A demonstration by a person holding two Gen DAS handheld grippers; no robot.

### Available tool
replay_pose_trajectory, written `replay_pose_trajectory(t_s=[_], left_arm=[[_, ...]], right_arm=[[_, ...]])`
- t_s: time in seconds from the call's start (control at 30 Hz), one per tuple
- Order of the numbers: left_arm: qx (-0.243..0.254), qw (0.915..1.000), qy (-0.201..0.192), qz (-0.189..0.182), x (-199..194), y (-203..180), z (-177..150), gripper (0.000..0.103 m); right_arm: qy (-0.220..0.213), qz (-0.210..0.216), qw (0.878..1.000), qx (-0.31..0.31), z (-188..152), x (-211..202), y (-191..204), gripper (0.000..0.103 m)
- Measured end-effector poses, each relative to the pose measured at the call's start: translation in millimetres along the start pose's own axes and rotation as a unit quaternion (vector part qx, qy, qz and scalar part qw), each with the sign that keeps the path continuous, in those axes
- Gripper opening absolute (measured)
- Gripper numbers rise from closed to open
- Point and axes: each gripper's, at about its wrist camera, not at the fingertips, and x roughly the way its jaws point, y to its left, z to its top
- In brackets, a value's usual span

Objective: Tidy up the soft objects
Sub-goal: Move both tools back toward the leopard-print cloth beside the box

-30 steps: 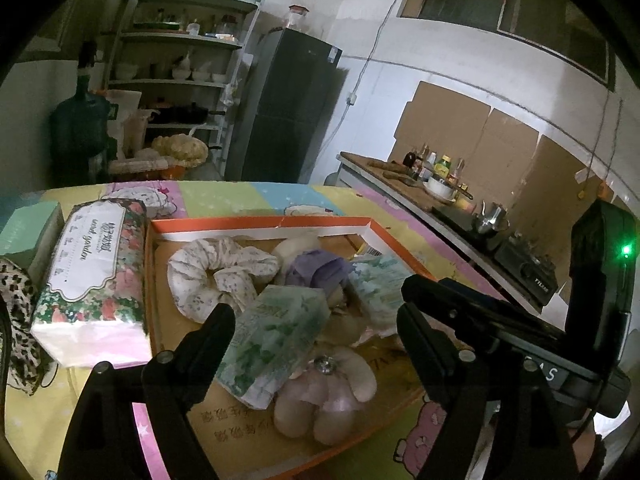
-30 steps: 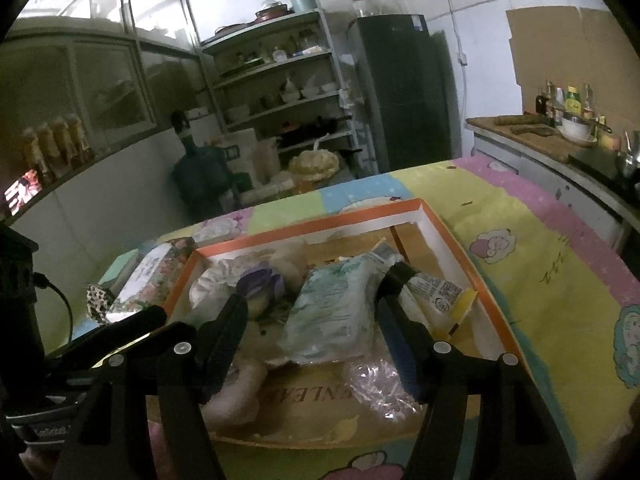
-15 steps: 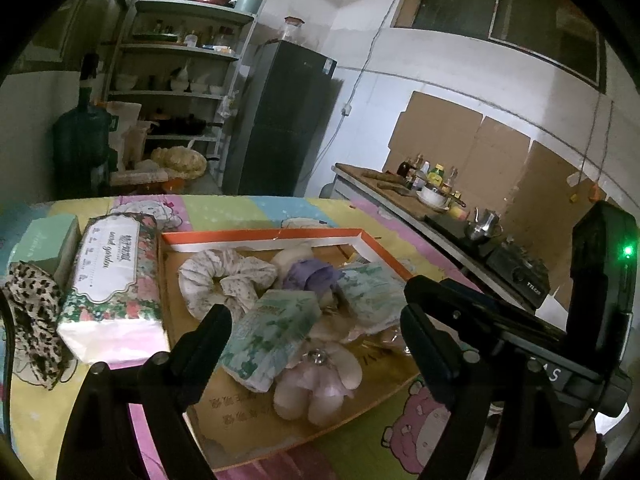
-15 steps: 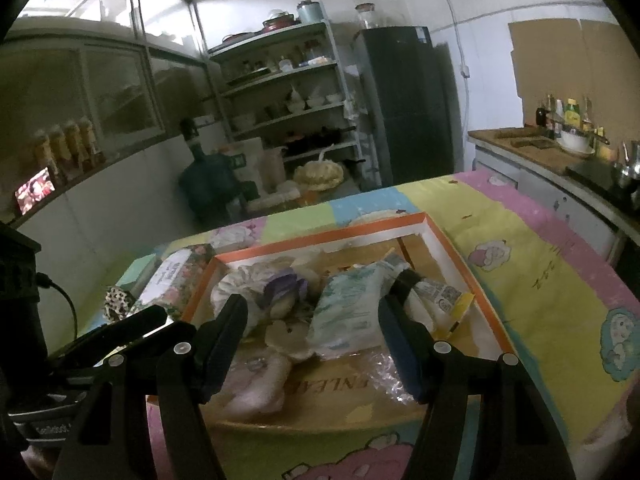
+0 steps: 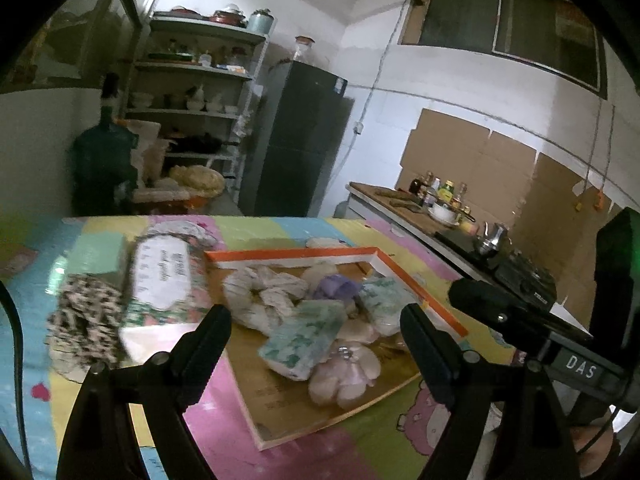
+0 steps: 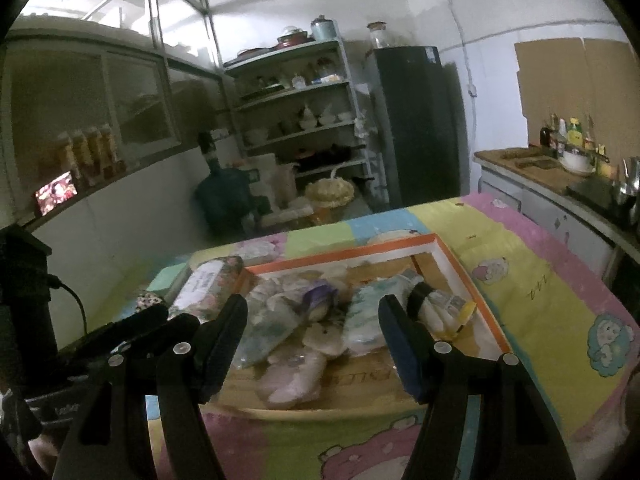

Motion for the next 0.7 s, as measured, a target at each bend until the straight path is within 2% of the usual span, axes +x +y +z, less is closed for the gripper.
replay_pose_trajectory(t_s=[0.4,0.7], left_arm=[[-0.012,0.9981,-0.04,0.044,-55.4,39.4,7.1,0.086],[-0.023,0.9949,-0.063,0.075,-88.7,70.6,4.6,0.086]], right_arm=[[-0.021,0.038,0.999,-0.03,-2.9,-18.2,50.2,0.07],[-0.019,0.063,0.996,-0.065,-9.9,-16.2,93.7,0.07]])
